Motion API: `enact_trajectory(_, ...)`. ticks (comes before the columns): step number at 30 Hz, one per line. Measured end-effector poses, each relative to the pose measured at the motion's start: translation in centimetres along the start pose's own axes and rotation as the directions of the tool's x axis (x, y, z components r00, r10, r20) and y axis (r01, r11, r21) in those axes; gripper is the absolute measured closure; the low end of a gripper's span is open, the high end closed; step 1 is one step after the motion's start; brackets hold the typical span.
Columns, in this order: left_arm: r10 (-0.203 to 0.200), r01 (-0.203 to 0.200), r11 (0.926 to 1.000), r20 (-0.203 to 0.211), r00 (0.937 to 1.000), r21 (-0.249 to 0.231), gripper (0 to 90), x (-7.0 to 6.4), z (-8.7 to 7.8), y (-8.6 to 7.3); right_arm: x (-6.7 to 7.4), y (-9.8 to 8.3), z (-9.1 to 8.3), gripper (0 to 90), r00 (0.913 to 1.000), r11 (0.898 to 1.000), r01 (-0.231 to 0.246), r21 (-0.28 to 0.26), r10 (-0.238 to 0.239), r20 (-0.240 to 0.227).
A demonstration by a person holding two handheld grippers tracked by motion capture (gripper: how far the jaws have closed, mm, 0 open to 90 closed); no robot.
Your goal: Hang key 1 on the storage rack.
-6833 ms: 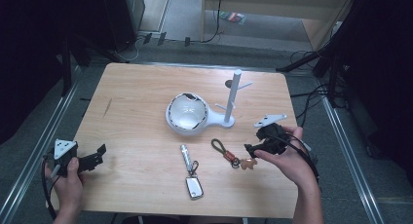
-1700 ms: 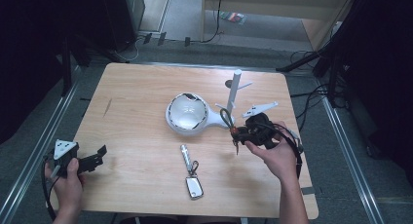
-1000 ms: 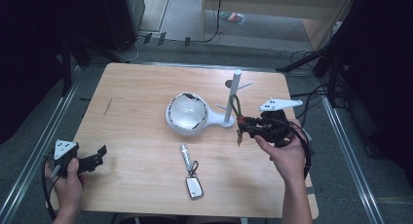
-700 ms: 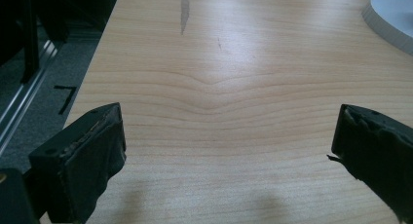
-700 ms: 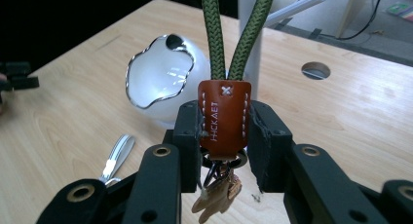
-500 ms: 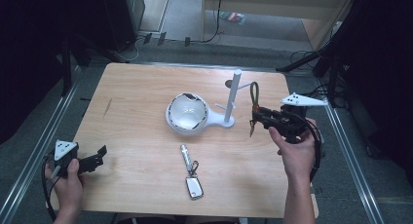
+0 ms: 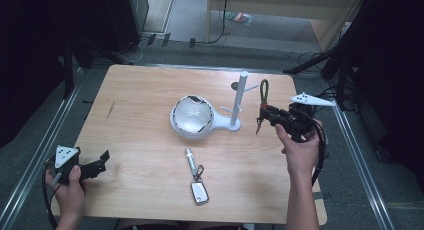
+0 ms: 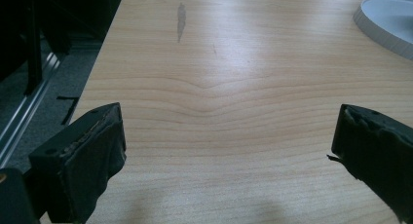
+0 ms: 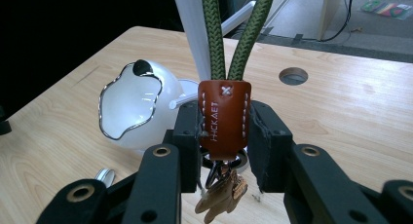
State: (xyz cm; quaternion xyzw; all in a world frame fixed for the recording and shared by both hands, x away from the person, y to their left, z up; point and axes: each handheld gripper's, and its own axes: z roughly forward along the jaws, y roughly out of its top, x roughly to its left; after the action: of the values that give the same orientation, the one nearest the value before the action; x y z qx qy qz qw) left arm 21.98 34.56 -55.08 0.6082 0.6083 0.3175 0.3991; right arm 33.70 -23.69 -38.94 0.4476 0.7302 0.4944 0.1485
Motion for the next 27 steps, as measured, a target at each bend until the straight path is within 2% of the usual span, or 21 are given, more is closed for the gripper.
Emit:
enact_trajectory(10, 0.006, -0.006, 1.0, -0.001, 1.0, -0.001, 0.0, 0.0, 0.0, 0.0, -0.4, -0.2, 0.8, 68.6, 0.9995, 1.0, -0.031, 0.0, 0.031, -0.006)
enact_trajectory(16, 0.021, -0.021, 0.9996, 0.007, 0.9998, -0.018, 0.0, -0.2, -0.2, -0.1, -0.6, -0.1, 1.3, 68.5, 0.9987, 0.999, -0.051, 0.001, 0.051, -0.004)
enact_trajectory(27, 0.033, -0.033, 0.9992, 0.017, 0.9993, -0.023, 0.0, -0.3, -0.4, -0.2, -1.0, -0.3, 2.3, 68.5, 0.9977, 0.998, -0.068, 0.013, 0.068, -0.004)
